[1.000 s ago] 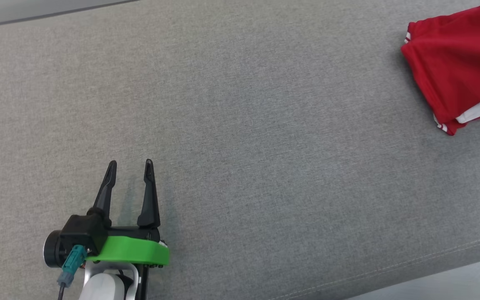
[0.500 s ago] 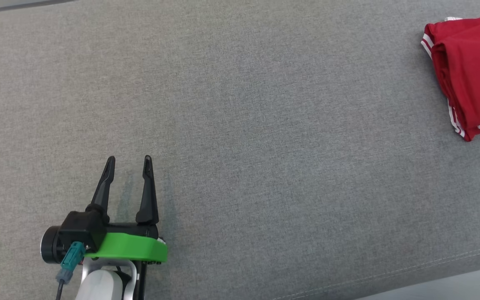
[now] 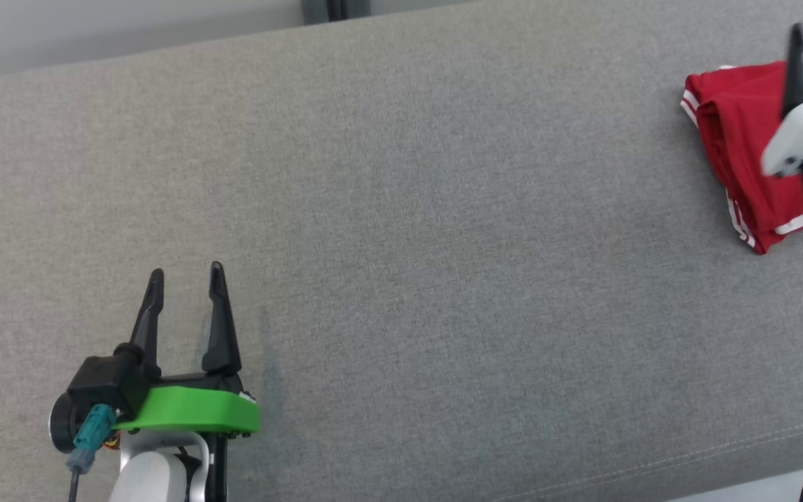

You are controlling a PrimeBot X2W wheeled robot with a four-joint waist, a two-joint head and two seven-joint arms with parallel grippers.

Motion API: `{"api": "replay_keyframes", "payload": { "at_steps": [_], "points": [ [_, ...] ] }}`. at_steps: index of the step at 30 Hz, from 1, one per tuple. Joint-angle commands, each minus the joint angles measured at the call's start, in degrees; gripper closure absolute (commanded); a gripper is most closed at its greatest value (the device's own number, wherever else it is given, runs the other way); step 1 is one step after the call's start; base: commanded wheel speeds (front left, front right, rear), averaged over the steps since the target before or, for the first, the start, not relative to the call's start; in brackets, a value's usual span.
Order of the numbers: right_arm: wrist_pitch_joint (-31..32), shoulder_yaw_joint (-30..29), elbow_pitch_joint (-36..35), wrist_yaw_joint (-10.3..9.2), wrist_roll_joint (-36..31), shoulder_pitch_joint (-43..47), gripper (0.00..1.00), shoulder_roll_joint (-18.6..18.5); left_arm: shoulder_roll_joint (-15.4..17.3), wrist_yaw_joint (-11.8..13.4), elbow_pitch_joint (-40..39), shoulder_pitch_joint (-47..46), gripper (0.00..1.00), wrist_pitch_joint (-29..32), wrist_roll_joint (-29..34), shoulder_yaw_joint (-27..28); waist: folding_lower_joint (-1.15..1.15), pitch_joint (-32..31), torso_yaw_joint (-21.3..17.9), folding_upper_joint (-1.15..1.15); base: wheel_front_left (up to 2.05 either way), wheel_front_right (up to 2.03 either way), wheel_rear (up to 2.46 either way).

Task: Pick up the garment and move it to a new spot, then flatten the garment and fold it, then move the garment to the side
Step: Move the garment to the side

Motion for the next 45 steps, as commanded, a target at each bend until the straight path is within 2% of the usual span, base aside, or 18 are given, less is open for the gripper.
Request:
{"api": "replay_keyframes", "payload": {
  "at_steps": [1, 9, 12, 22, 26, 32, 38, 45],
  "points": [
    [-1.2, 1.9, -0.7, -0.1, 0.7, 1.7, 0.0, 0.6, -0.2, 0.6, 0.3, -1.0, 0.0, -0.1, -0.7, 0.8, 0.0, -2.8, 0.4, 0.0, 0.0, 0.0, 0.0],
    [-4.9, 10.3, -5.5, -0.1, 7.0, 10.3, 0.0, 6.0, -0.8, 1.6, 2.0, 1.1, 0.0, -0.1, -3.1, 3.6, 0.0, -8.9, 2.7, 0.0, 0.0, 0.0, 0.0],
    [-5.7, 11.8, -8.2, -0.1, 7.9, 14.5, 0.0, 7.5, -0.9, 1.7, 3.2, 2.1, 0.0, -0.1, -2.7, 3.4, 0.0, -10.6, 3.9, 0.0, 0.0, 0.0, 0.0],
    [-6.5, 10.3, -23.4, -0.1, 6.0, 33.1, 0.0, 13.7, -0.9, 1.5, 7.8, 5.6, 0.0, -0.1, -1.7, 0.6, 0.0, -14.9, 6.7, 0.0, 0.0, 0.0, 0.0],
    [-6.5, 9.3, -29.3, -0.1, 5.6, 39.8, 0.0, 14.3, -0.9, 1.2, 8.2, 7.0, 0.0, -0.1, -1.7, 0.1, 0.0, -15.8, 7.3, 0.0, 0.0, 0.0, 0.0],
    [-6.5, 10.4, -34.5, -0.1, 9.8, 46.6, 0.0, 14.5, -0.9, 1.1, 7.3, 9.2, 0.0, -0.1, -1.4, 0.4, 0.0, -16.5, 7.2, 0.0, 0.0, 0.0, 0.0],
    [-6.5, 12.8, -36.4, -0.1, 11.6, 49.5, 0.0, 14.4, -0.9, 1.4, 6.5, 10.3, 0.0, -0.1, -1.5, -0.2, 0.0, -16.7, 7.0, 0.0, 0.0, 0.0, 0.0],
    [-6.5, 12.6, -36.3, -0.09, 11.8, 49.9, 0.0, 14.4, -0.9, 1.1, 6.9, 10.2, 0.0, -0.1, -1.5, -1.1, 0.0, -16.6, 6.9, 0.0, 0.0, 0.0, 0.0]
  ]
}}
